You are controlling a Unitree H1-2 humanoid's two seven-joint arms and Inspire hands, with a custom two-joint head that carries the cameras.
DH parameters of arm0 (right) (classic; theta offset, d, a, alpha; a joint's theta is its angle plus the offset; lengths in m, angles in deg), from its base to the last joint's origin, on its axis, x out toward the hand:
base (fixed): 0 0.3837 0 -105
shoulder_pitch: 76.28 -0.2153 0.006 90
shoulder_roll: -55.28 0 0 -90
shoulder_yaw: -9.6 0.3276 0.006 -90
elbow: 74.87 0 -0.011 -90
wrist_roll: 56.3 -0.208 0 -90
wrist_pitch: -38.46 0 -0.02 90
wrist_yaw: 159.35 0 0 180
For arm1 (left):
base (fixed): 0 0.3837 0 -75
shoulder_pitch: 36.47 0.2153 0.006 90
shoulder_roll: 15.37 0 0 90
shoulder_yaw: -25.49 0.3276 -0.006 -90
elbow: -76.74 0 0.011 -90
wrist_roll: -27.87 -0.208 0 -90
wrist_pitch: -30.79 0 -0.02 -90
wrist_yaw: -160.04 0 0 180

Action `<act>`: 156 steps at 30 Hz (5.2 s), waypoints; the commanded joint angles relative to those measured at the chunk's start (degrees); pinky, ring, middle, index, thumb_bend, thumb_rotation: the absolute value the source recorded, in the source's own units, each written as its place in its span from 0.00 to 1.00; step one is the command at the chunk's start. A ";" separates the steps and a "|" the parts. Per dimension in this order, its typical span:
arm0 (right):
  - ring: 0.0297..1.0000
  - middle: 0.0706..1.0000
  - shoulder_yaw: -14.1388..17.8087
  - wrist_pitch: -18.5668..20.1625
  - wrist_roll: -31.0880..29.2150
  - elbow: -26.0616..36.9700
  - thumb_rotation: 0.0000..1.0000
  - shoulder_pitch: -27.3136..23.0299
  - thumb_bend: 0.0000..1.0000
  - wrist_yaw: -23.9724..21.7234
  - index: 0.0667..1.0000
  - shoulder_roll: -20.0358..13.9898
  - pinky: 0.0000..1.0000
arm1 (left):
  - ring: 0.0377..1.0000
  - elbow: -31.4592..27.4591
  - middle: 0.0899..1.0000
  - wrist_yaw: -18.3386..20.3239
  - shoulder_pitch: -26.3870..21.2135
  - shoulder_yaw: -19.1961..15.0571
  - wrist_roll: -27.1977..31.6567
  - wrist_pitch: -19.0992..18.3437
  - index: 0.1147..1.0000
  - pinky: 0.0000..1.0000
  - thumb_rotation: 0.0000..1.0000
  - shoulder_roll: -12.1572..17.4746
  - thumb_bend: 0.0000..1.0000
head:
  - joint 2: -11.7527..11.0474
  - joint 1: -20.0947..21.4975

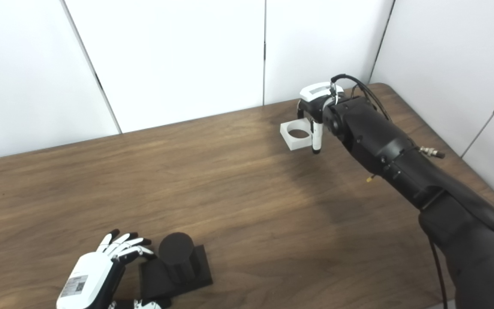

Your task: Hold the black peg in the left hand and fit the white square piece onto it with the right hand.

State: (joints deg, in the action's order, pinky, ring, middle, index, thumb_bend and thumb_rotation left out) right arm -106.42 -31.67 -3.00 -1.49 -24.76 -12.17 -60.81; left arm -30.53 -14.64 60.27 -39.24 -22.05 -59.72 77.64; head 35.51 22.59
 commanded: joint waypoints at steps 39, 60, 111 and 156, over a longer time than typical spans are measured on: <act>0.93 0.85 3.17 -4.58 -1.51 -2.09 0.15 -1.28 0.54 5.07 0.46 1.42 0.96 | 0.88 -2.03 0.78 6.74 1.83 1.89 -3.10 -1.98 0.42 1.00 0.05 -0.89 0.51 | 1.49 -1.31; 0.89 0.81 4.02 -5.51 -2.12 -2.25 0.13 1.52 0.52 8.60 0.45 1.97 0.90 | 0.88 -2.25 0.78 7.45 1.73 1.57 -3.80 -2.30 0.42 1.00 0.05 -1.39 0.51 | 1.92 -1.71; 0.81 0.72 9.76 -4.32 -11.12 58.88 0.13 -3.20 0.52 -32.67 0.45 5.28 0.92 | 0.90 0.80 0.79 11.32 -2.67 5.56 -10.65 -6.83 0.42 1.00 0.06 -6.49 0.50 | 12.24 -16.88; 0.80 0.71 1.62 -2.03 -10.63 61.96 0.13 2.22 0.52 -34.47 0.45 8.77 0.92 | 0.91 -2.58 0.79 16.66 -3.30 5.15 -12.36 -8.71 0.42 1.00 0.06 -6.23 0.50 | 16.18 -16.13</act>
State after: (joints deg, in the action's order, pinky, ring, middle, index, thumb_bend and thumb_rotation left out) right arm -105.38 -33.28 -14.50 60.19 -20.86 -45.63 -52.18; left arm -33.77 -1.20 55.94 -34.54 -32.73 -67.84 70.26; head 51.68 6.42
